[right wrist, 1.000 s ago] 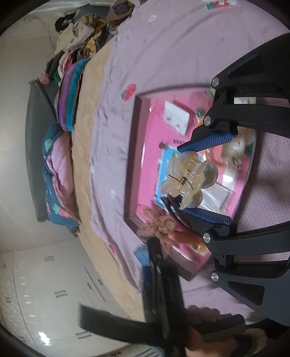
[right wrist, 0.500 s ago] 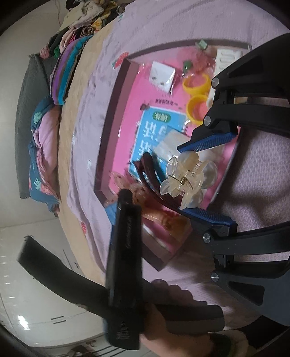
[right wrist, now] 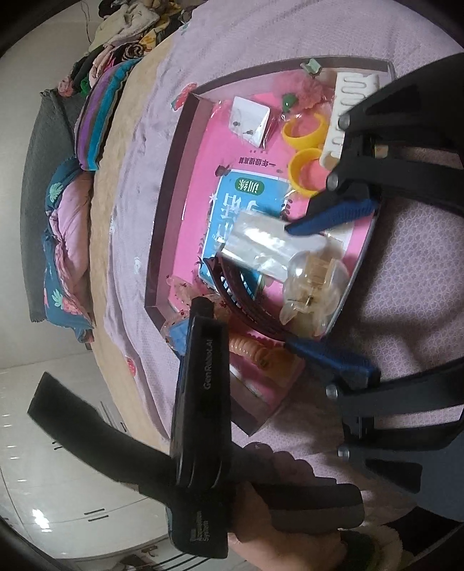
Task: Organize jewelry
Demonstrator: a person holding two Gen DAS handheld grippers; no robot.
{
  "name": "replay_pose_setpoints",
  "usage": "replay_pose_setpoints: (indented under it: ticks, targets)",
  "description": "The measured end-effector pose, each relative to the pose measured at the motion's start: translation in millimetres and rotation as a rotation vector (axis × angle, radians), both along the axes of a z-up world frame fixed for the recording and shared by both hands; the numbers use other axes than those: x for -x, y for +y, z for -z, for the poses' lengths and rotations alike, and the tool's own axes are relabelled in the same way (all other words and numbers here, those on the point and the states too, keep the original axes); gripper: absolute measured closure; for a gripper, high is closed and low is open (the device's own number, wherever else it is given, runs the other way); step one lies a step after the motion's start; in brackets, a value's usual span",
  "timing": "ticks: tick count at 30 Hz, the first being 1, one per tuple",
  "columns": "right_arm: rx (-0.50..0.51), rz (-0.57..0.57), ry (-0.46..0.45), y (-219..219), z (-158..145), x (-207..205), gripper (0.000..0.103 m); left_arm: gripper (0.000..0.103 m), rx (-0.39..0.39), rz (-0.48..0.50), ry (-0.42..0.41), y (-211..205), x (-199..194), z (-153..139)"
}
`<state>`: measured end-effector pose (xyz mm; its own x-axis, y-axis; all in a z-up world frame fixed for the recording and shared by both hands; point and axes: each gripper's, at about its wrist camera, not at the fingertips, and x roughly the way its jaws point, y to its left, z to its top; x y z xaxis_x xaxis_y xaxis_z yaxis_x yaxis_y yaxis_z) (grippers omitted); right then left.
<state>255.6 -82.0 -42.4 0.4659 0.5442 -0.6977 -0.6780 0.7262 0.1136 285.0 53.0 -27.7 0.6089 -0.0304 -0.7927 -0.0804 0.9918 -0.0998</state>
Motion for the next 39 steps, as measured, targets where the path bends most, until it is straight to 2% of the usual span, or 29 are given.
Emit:
replay_pose_setpoints:
  ticks: [3,10,14,17,20,29,33,39]
  targets:
    - [0.002,0.0,-0.006,-1.7,-1.8,3.0,0.037,0.058,-0.001,0.005,0.0,-3.1,0.4,-0.1]
    - [-0.011,0.021,-0.033,-13.0,-11.9,15.4,0.019,0.057,-0.002,0.004,-0.005,-6.1,3.7,-4.5]
    - [-0.011,0.034,-0.047,-20.1,-18.6,24.5,0.015,0.045,-0.003,0.001,-0.021,-7.1,8.4,-13.6]
    - [-0.023,0.047,-0.057,-25.5,-25.1,32.0,0.011,0.045,-0.003,0.0,-0.038,-8.2,14.5,-23.8]
    - [-0.04,0.063,-0.068,-31.8,-32.3,38.3,0.008,0.038,0.0,-0.002,-0.061,-8.9,25.1,-36.4]
    - [-0.087,0.107,-0.108,-46.4,-54.4,55.9,0.005,0.022,0.005,-0.013,-0.12,-5.2,61.7,-64.9]
    - [-0.095,0.125,-0.115,-52.2,-59.4,62.0,0.005,0.018,0.004,-0.017,-0.133,-4.3,77.2,-71.8]
    - [-0.109,0.157,-0.113,-61.3,-63.7,66.5,0.005,0.018,0.007,-0.018,-0.145,-2.1,100.2,-75.9]
